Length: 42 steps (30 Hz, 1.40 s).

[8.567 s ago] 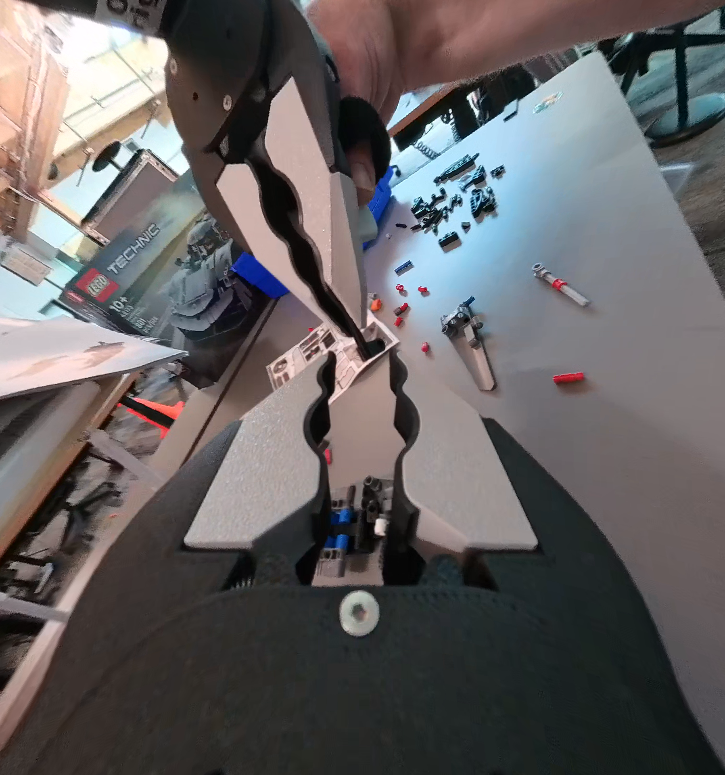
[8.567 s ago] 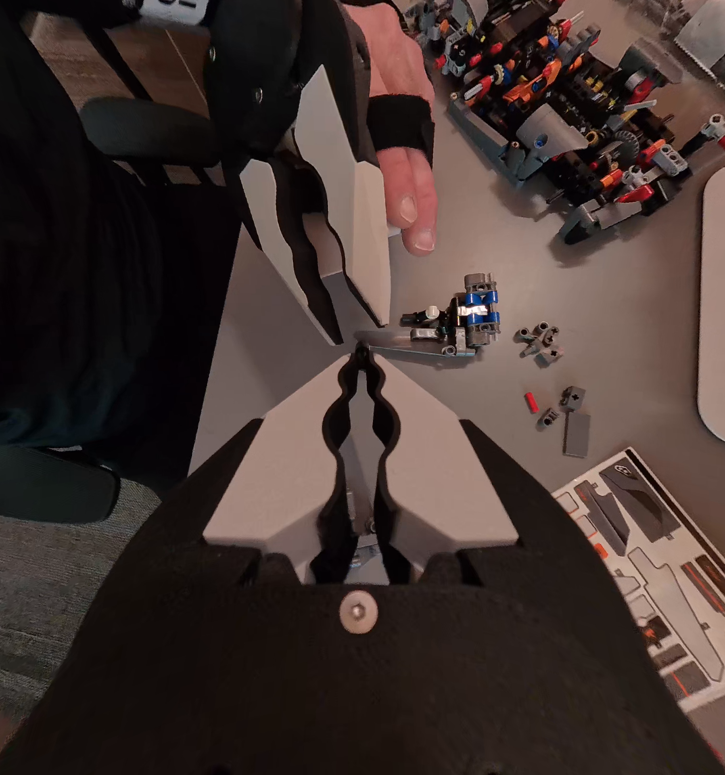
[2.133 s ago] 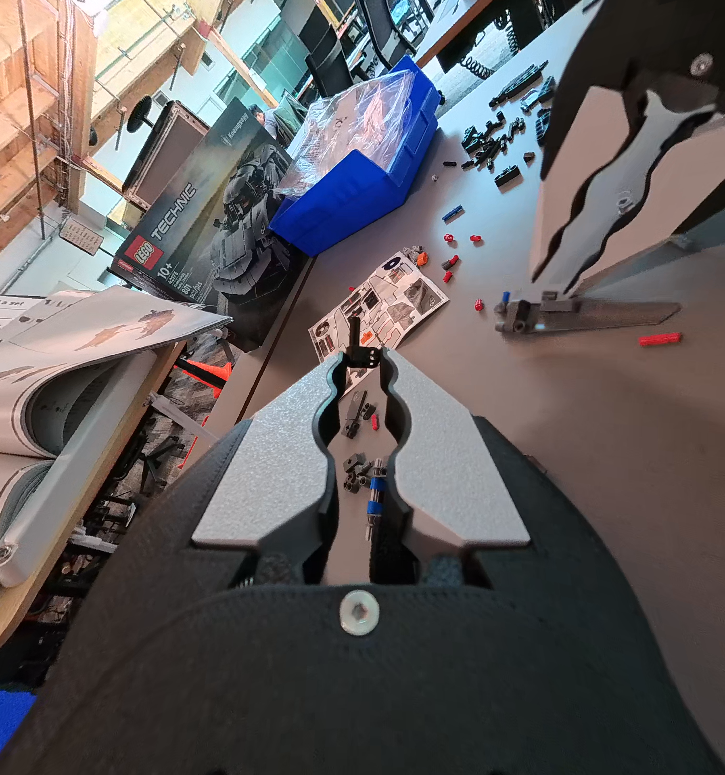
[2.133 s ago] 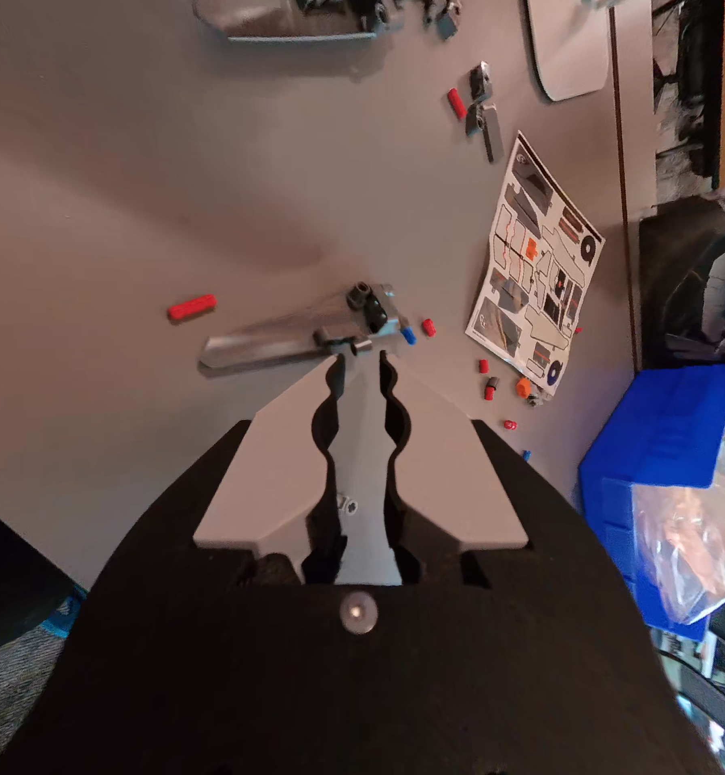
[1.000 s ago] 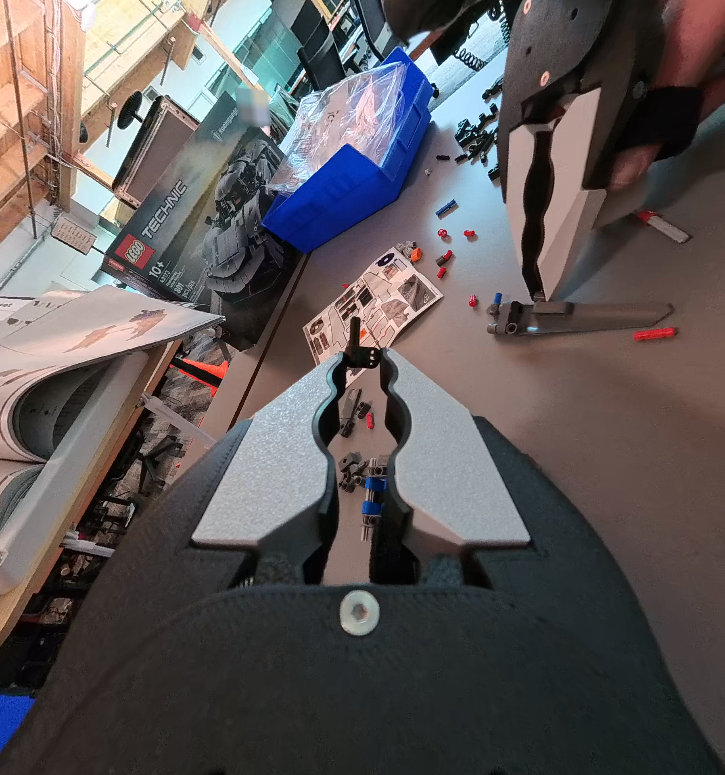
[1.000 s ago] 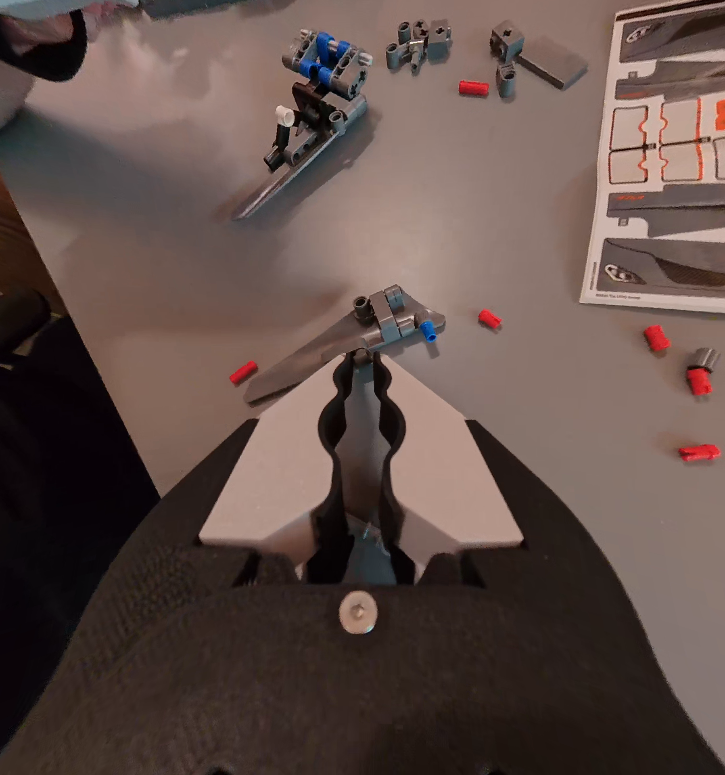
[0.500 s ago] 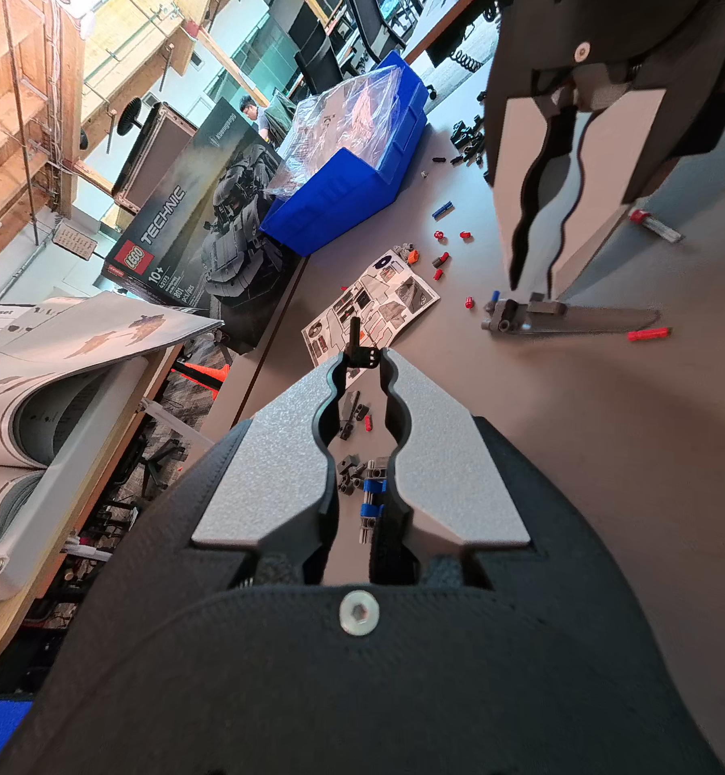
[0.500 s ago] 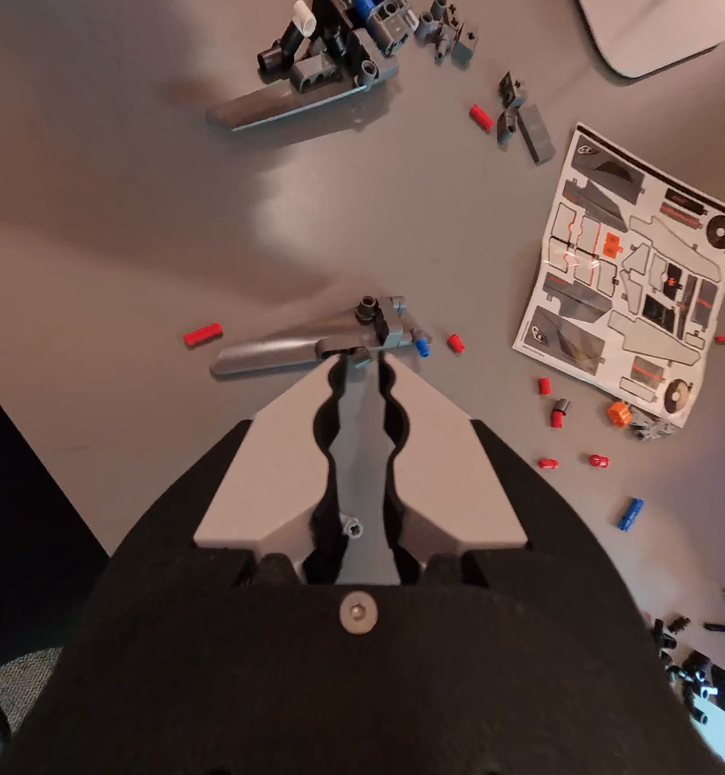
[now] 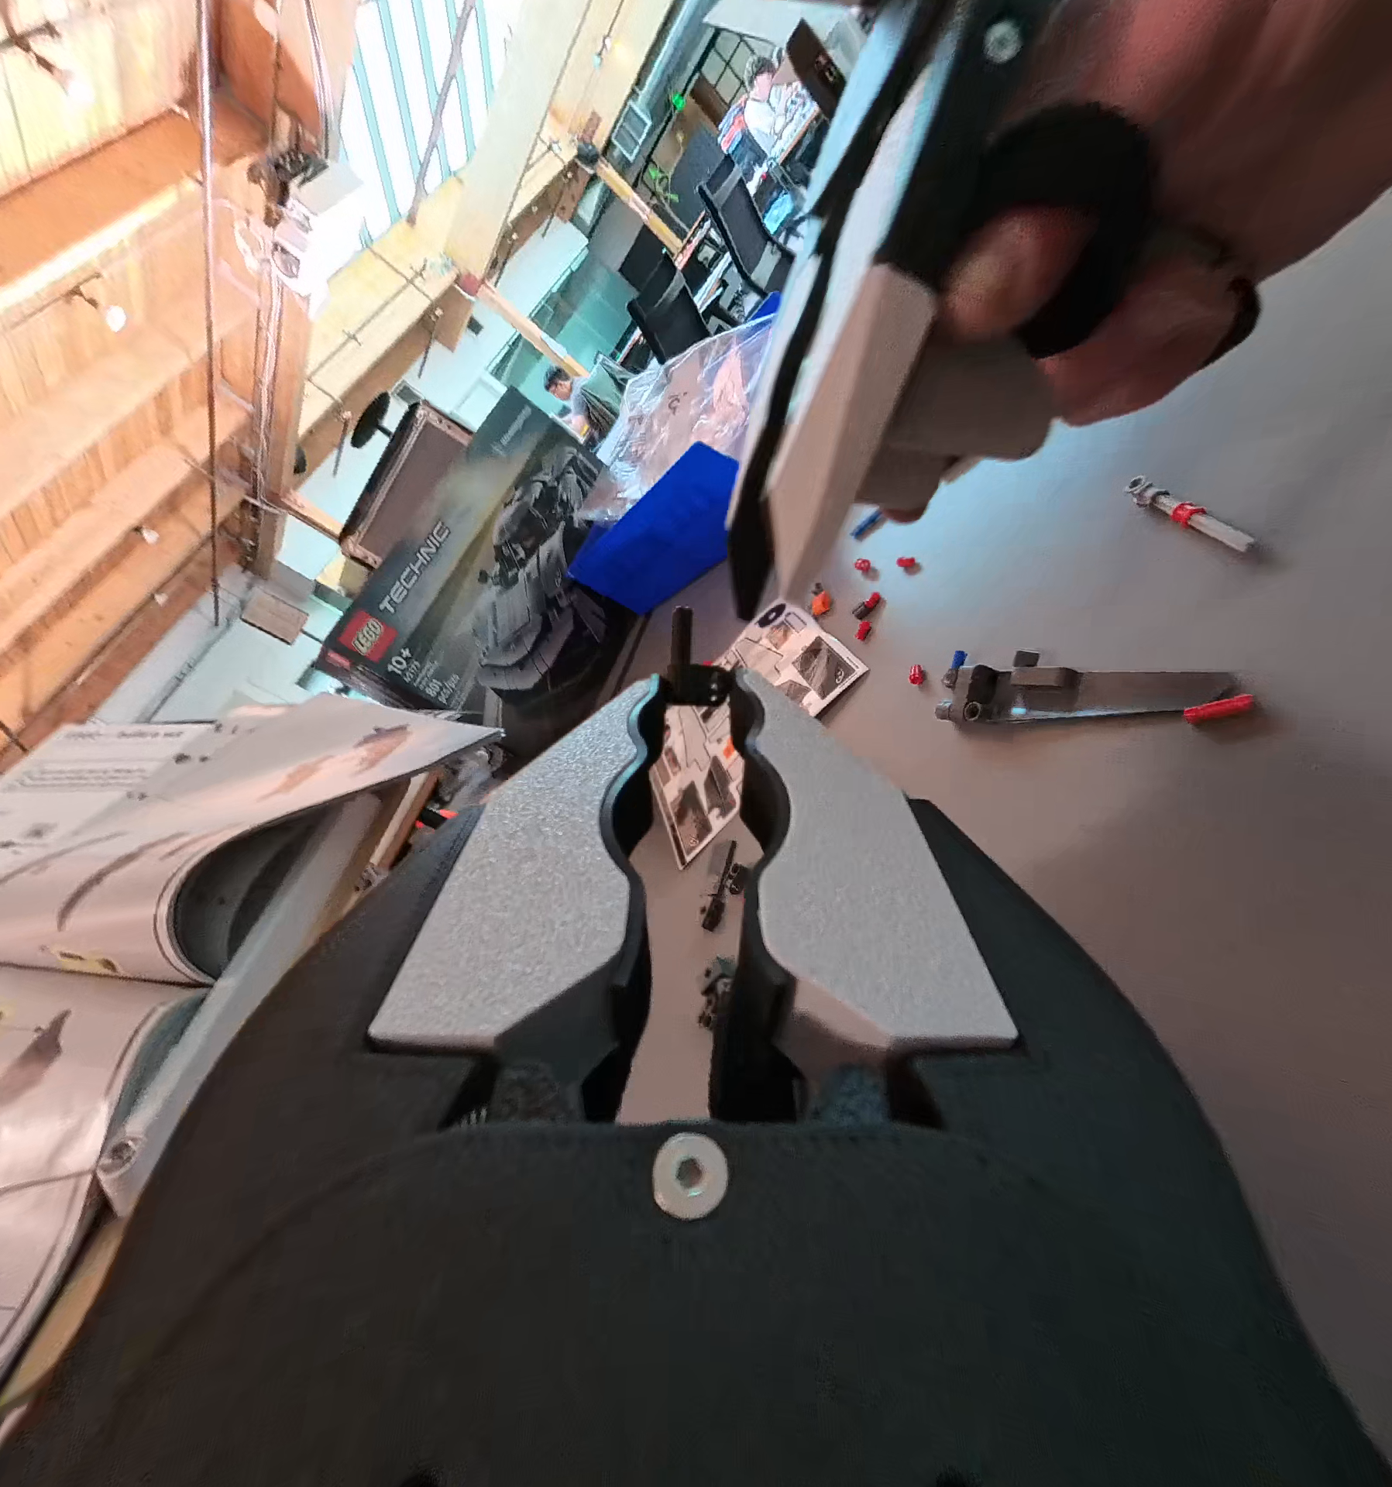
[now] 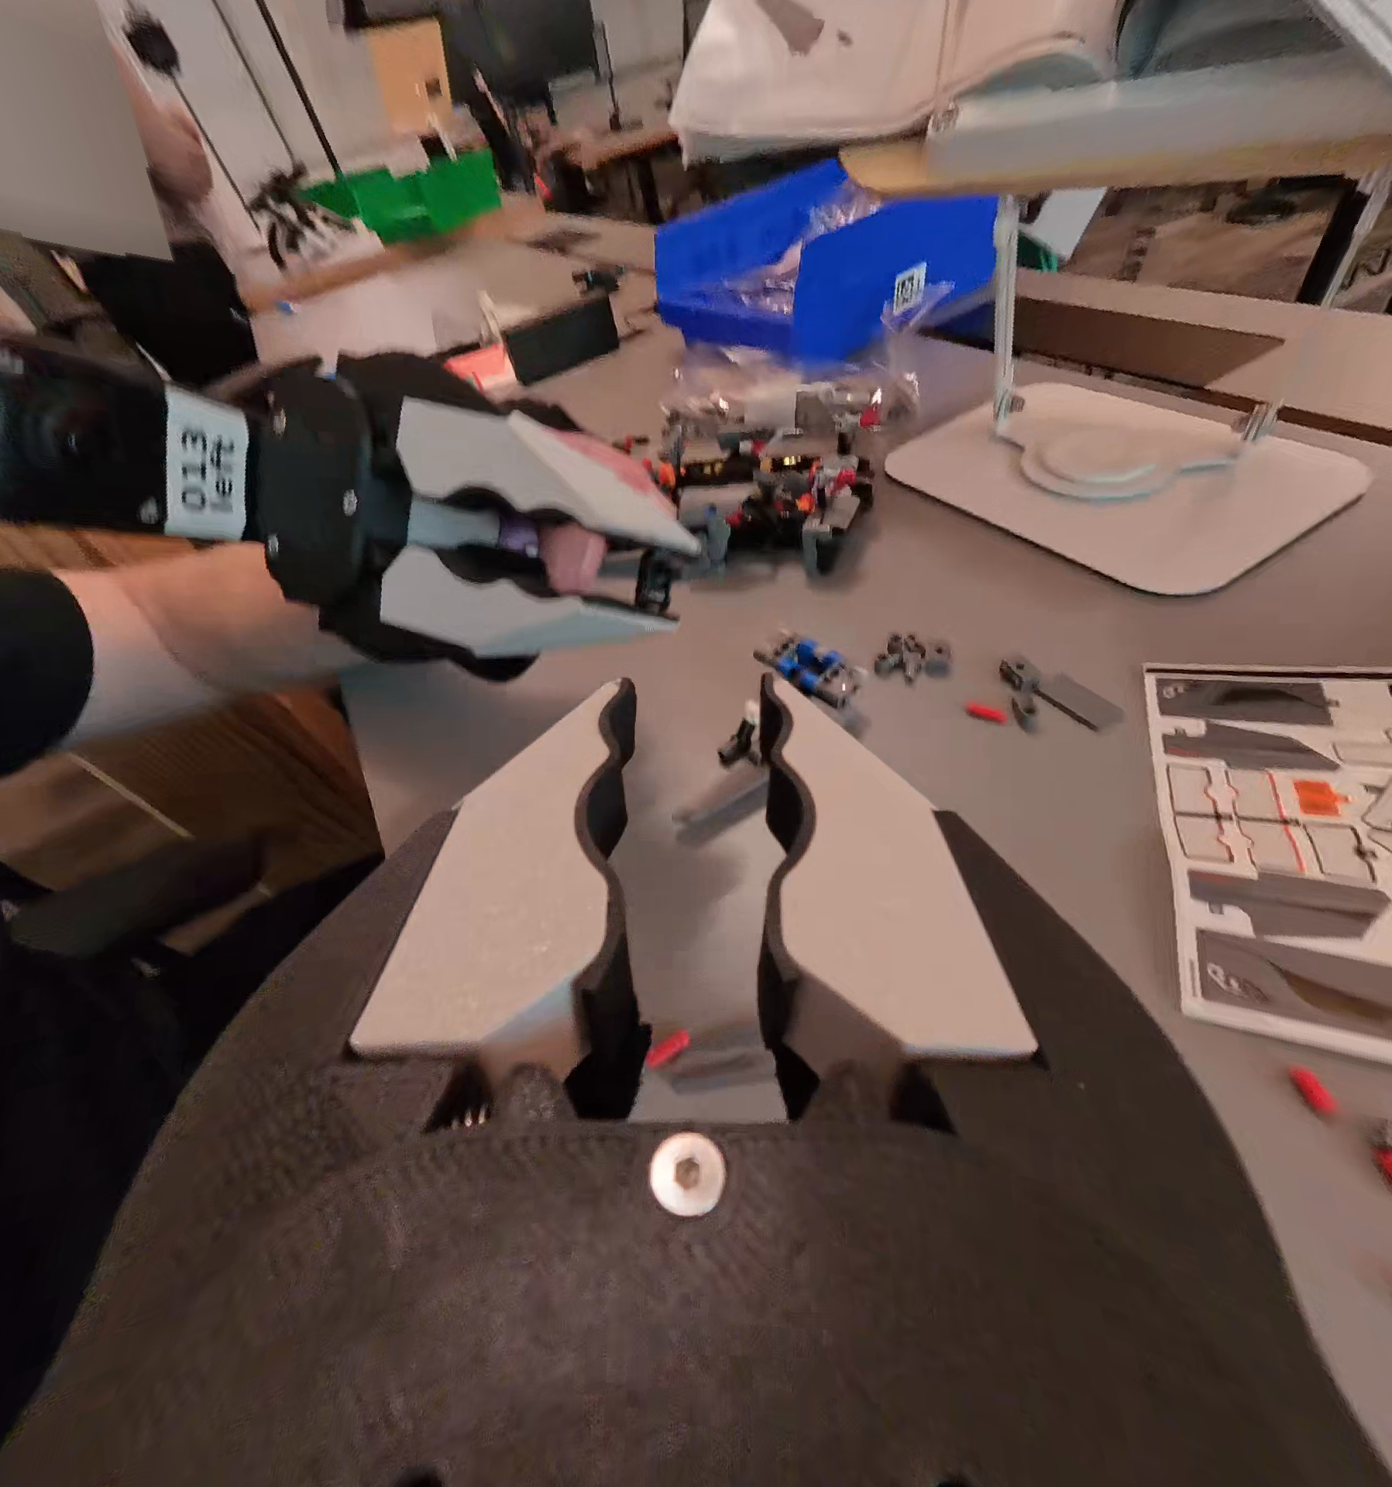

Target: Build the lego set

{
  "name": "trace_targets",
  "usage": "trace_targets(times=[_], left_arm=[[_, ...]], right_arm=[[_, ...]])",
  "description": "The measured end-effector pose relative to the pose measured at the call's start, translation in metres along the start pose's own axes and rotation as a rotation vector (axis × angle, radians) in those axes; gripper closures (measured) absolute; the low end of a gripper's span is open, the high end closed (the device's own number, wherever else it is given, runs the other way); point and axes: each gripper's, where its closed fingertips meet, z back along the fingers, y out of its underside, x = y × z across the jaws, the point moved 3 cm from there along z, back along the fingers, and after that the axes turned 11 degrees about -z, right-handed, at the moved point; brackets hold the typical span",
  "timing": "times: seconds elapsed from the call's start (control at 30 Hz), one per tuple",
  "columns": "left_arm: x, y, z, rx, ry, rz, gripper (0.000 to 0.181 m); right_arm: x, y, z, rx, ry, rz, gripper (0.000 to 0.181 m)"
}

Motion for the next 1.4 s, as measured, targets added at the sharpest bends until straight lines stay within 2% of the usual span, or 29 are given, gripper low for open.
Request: trace_targets(times=[0.17,0.37,0.5,0.6,0.7,0.87,1.0,1.1,1.2,1.4], left_arm=[[-0.008,0.000,-0.001,0.013,0.035,-0.049,0.169],[-0.014,-0.002,-0.001,0.013,0.060,-0.088,0.169],[-0.013,-0.003,0.000,0.004,0.067,-0.087,0.169],[-0.013,-0.002,0.000,0.012,0.070,-0.091,0.169],[-0.015,-0.001,-0.001,0.028,0.084,-0.095,0.169],[-0.017,0.004,-0.003,0.056,0.115,-0.076,0.169],[-0.020,0.004,-0.003,0.063,0.134,-0.077,0.169],[-0.020,0.005,-0.002,0.068,0.133,-0.080,0.169],[-0.019,0.004,-0.001,0.062,0.137,-0.068,0.169],[-0.022,0.004,-0.001,0.059,0.152,-0.075,0.169]], right_arm=[[0.008,-0.008,-0.011,-0.012,-0.071,0.009,0.156],[0.010,-0.006,-0.016,0.036,-0.092,0.038,0.178],[0.013,-0.006,-0.016,0.034,-0.118,0.034,0.181],[0.013,-0.006,-0.017,0.032,-0.083,0.067,0.180],[0.012,-0.005,-0.016,0.060,0.051,0.241,0.167],[0.017,-0.008,-0.009,0.160,0.367,0.765,0.166],[0.020,-0.002,-0.015,0.281,0.533,1.048,0.167],[0.020,0.004,-0.021,0.309,0.562,1.143,0.175],[0.019,0.007,-0.023,0.310,0.566,1.161,0.181],[0.021,0.009,-0.025,0.311,0.560,1.178,0.181]])
